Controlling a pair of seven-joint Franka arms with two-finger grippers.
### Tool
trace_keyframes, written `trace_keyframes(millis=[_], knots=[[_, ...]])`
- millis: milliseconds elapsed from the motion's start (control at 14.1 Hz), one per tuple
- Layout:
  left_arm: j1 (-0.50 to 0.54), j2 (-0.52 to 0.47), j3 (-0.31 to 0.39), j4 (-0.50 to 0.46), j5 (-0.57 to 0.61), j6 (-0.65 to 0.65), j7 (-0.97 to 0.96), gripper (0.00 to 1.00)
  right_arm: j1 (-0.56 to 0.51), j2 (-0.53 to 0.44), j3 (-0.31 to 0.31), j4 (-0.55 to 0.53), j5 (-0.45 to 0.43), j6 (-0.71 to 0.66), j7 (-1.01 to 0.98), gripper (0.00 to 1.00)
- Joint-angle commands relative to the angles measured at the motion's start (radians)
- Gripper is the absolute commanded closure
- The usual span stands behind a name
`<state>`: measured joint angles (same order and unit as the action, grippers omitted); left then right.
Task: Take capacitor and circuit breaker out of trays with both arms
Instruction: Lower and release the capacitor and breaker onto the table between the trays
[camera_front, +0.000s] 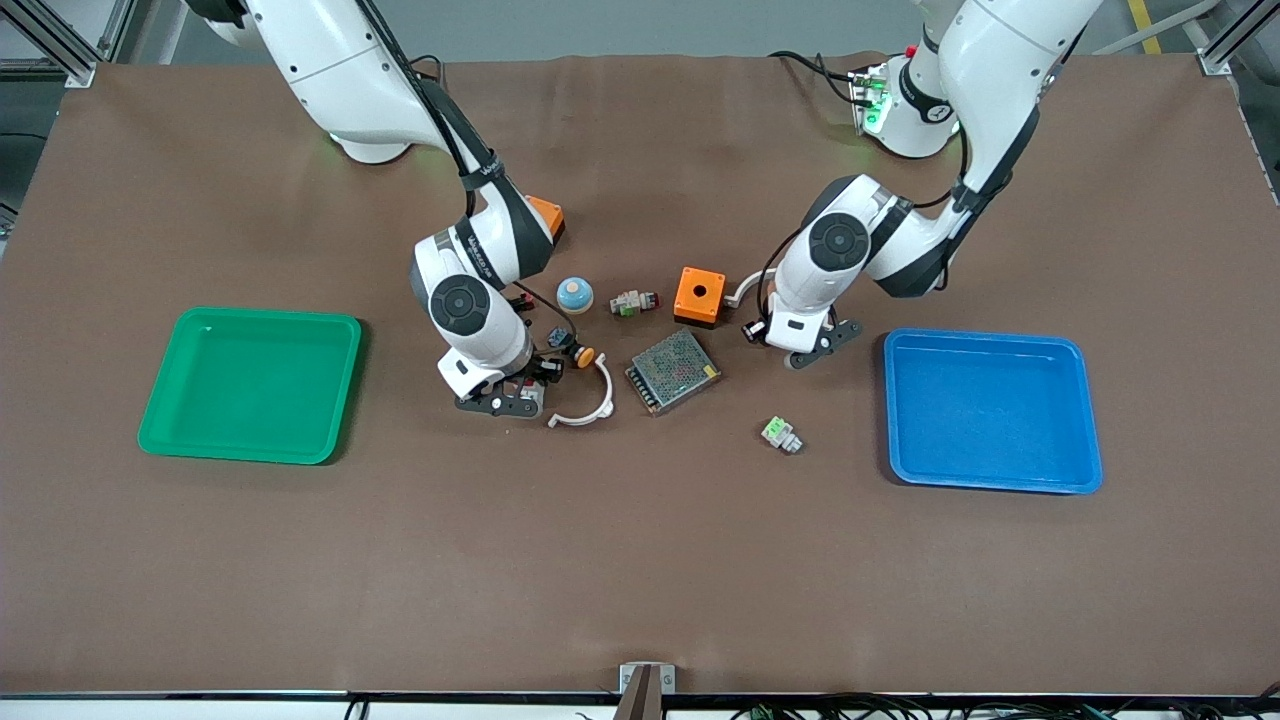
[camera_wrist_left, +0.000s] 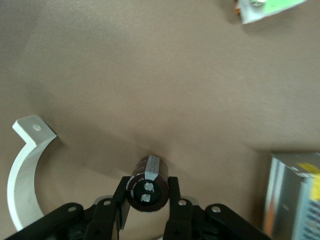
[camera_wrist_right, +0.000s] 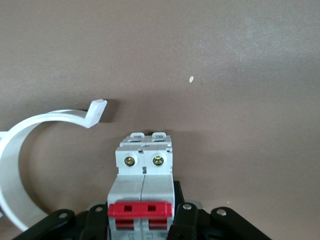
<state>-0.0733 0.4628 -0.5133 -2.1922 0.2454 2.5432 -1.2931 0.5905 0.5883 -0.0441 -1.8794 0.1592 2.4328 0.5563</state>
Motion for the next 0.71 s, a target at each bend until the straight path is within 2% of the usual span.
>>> trace_keyframes(millis=[0,71,142,213,425,496,638], knots=[[0.003,0.013,0.003,0.020,0.061,0.006,-0.068,0.88,0.009,0.022,-0.013,0.029,0.011,0.000,0.025,0.08],[0.009,0.013,0.003,0.026,0.061,0.005,-0.068,0.58,0.008,0.021,-0.014,0.039,0.011,-0.006,0.024,0.00],[0.010,0.013,0.003,0.035,0.061,0.003,-0.071,0.25,-0.004,0.015,-0.016,0.063,0.013,-0.032,0.020,0.00],[0.015,0.010,0.003,0.046,0.061,0.000,-0.071,0.00,-0.020,0.005,-0.017,0.106,0.011,-0.105,0.017,0.00],[0.020,-0.004,0.003,0.110,0.063,-0.021,-0.066,0.00,-0.086,0.002,-0.019,0.285,0.006,-0.352,-0.007,0.00],[0.020,-0.010,0.004,0.161,0.064,-0.070,-0.058,0.00,-0.116,-0.005,-0.019,0.327,0.005,-0.410,-0.050,0.00],[0.023,-0.013,0.006,0.320,0.083,-0.257,0.039,0.00,-0.199,-0.047,-0.019,0.368,0.000,-0.518,-0.168,0.00]])
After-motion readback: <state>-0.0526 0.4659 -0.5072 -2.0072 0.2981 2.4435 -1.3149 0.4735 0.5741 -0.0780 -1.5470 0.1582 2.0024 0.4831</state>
